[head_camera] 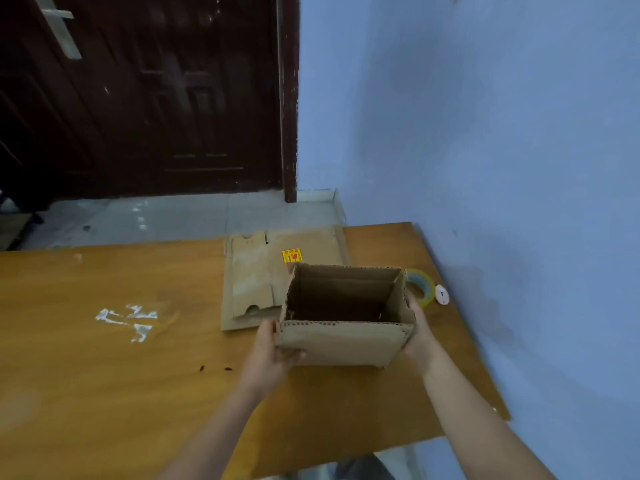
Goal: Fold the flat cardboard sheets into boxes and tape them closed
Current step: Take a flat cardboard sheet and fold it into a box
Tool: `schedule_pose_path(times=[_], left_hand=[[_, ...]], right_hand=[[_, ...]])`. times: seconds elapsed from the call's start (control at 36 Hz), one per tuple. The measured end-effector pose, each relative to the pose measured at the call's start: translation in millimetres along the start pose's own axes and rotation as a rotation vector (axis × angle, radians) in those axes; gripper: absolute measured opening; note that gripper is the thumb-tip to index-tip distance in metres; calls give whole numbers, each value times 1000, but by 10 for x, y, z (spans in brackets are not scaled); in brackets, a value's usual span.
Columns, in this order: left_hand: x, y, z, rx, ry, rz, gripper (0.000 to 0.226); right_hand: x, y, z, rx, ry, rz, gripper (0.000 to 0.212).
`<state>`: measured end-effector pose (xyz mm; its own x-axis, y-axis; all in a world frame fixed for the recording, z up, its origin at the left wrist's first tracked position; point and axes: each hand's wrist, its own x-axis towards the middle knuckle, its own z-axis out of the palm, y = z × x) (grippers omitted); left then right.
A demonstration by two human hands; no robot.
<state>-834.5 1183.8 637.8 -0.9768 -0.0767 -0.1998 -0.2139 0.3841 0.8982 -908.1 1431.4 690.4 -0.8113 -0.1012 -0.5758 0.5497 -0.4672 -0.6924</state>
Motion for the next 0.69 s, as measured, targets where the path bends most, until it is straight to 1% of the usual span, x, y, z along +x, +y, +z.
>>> schedule_pose_path(times=[0.06, 0.11, 0.19, 0.25, 0.31, 0.33, 0.42, 0.5, 0.56, 0.58, 0.64, 0.69], left_hand=[[-25, -71, 8, 69, 18, 23, 54], [-55, -101, 4, 172, 35, 62, 60], [-136, -120, -65, 288, 13, 154, 68], [-173, -154, -152, 304, 0, 188, 81], [-183, -178, -249, 225, 45, 206, 91], [-180, -168, -291, 159, 75, 231, 92], [-134, -64, -384, -45, 144, 307, 82], [-78, 201, -413, -166, 202, 333, 77], [-34, 415, -392, -256, 191, 267, 66], [2, 489, -368, -303, 167, 216, 61], [92, 583, -314, -364, 98, 112, 56], [157, 641, -254, -387, 4, 48, 56]], right_hand=[[-95, -2, 22, -97, 62, -3, 47], [-163, -32, 44, -214, 139, 20, 43], [-161, -70, -54, -411, 236, 9, 45], [-216, -98, -99, -422, 250, -14, 46], [-276, -113, -147, -382, 229, -67, 49], [-305, -123, -175, -367, 217, -95, 50], [-379, -138, -224, -366, 156, -153, 52], [-432, -148, -214, -388, 70, -167, 53], [-458, -154, -170, -418, 38, -186, 47], [-467, -155, -140, -440, 35, -197, 39], [-489, -151, -59, -477, 27, -211, 26], [-484, -136, -12, -488, 41, -200, 24]])
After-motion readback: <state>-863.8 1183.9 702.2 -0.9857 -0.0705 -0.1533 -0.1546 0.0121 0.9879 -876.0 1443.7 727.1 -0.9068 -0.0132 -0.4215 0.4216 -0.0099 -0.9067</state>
